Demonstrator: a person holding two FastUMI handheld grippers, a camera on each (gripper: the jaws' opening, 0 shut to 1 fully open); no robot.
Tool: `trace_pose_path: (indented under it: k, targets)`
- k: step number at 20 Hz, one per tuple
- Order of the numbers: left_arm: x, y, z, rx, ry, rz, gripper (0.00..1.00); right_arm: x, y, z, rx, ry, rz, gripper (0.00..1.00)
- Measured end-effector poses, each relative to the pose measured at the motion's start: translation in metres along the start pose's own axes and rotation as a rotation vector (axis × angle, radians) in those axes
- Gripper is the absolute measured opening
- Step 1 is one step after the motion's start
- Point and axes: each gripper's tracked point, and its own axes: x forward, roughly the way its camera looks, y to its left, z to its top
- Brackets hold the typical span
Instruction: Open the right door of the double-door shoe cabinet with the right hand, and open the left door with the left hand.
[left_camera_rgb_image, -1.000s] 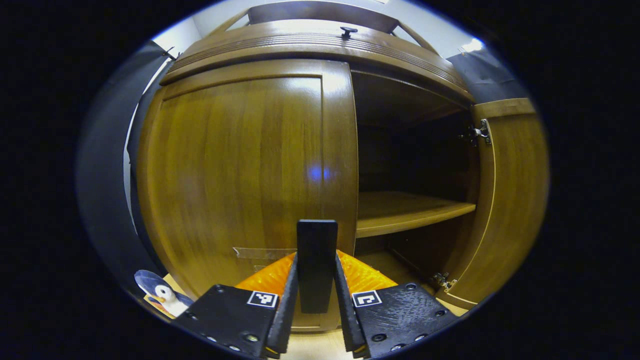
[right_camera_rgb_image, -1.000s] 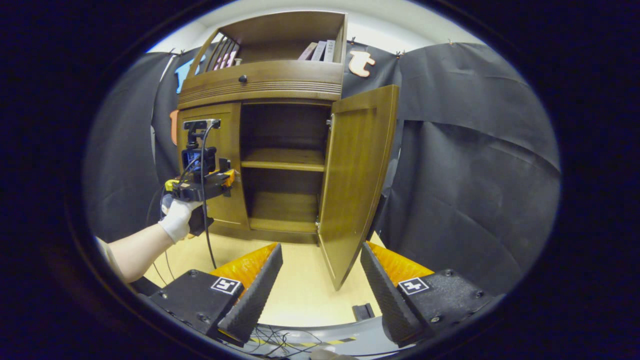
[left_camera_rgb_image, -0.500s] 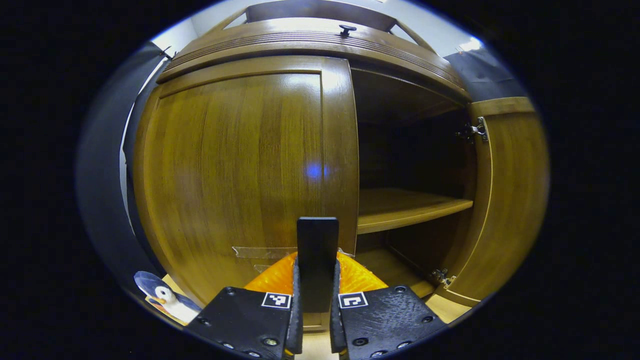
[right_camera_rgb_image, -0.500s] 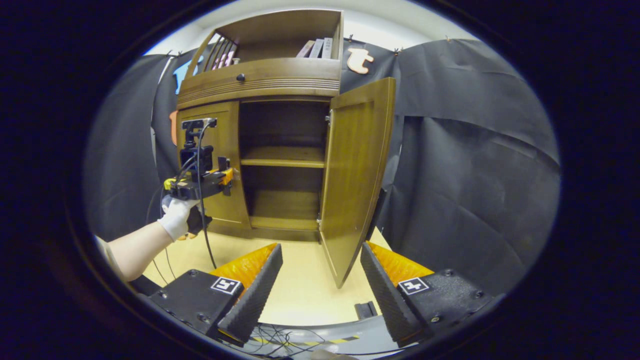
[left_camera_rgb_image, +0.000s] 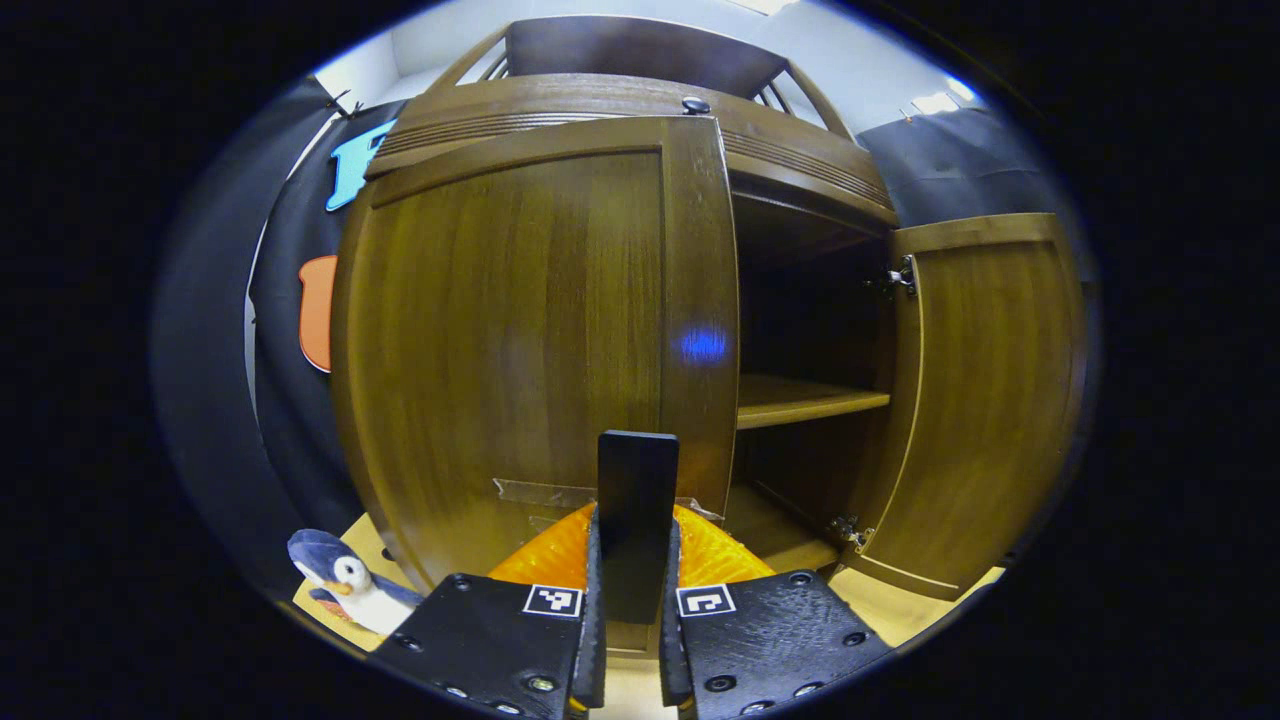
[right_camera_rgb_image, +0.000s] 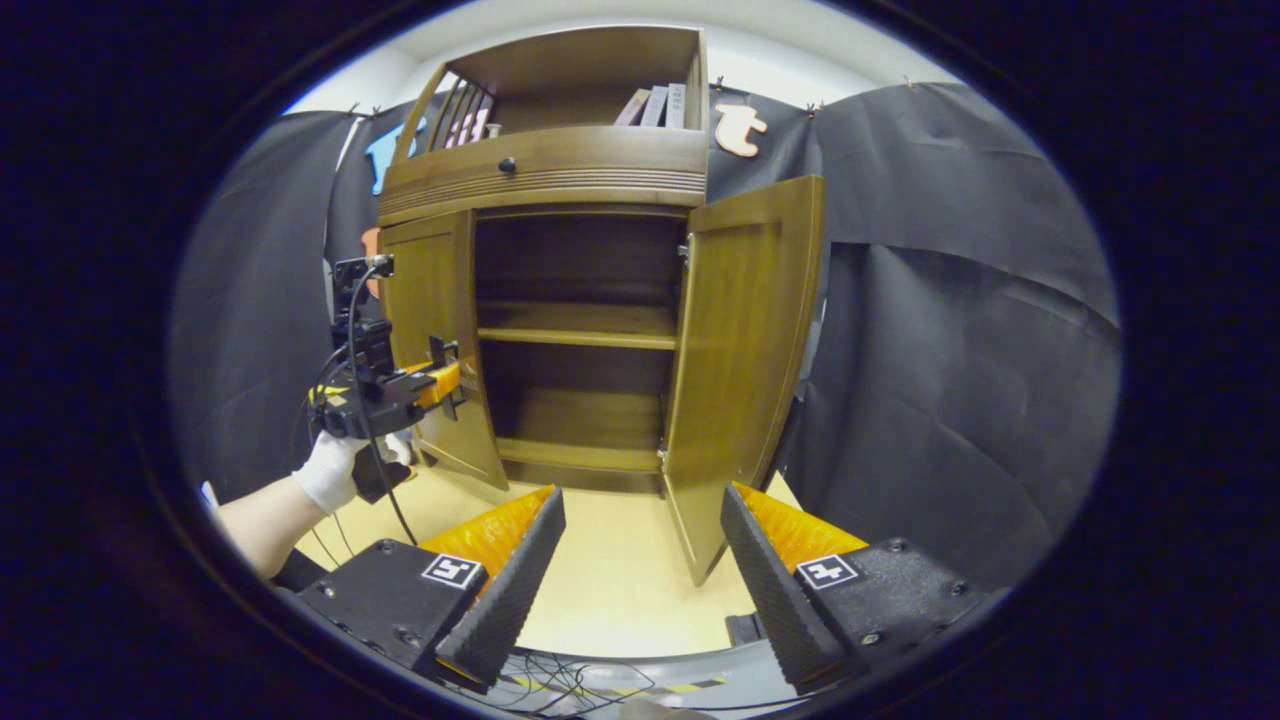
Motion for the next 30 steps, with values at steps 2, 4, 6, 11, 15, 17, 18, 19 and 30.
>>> trace_pose_path:
  k: [2,4,6,11,15,17,18,19,30]
  targets:
    - [-0.015,0.007,0.000,-0.006,-0.012,0.011,0.29,-0.002,0.000,-0.001,0.004,-0.001,0.000,0.99]
    - [-0.028,0.009,-0.002,-0.022,-0.009,0.005,0.12,-0.005,-0.001,-0.003,0.009,-0.001,-0.003,0.99]
    - [-0.034,0.013,-0.002,-0.012,-0.021,0.011,0.12,-0.009,-0.004,-0.003,0.013,-0.008,-0.014,0.99]
    - [-0.065,0.026,-0.004,-0.027,-0.023,0.012,0.08,-0.015,-0.002,-0.002,0.020,-0.017,-0.019,1.00]
    - [-0.089,0.044,-0.005,-0.024,-0.022,0.027,0.08,-0.017,0.005,-0.003,0.020,-0.018,-0.006,0.99]
    - [-0.099,0.055,-0.006,-0.026,-0.022,0.041,0.08,-0.017,0.012,-0.002,0.020,-0.020,0.006,0.99]
    - [-0.106,0.062,-0.007,-0.032,-0.026,0.045,0.08,-0.016,0.016,-0.001,0.017,-0.021,0.013,0.99]
    - [-0.110,0.067,-0.006,-0.042,-0.026,0.047,0.08,-0.015,0.019,-0.001,0.016,-0.021,0.021,0.99]
    - [-0.150,0.138,-0.009,-0.026,-0.028,0.131,0.00,-0.016,0.048,-0.002,0.008,-0.014,0.082,0.99]
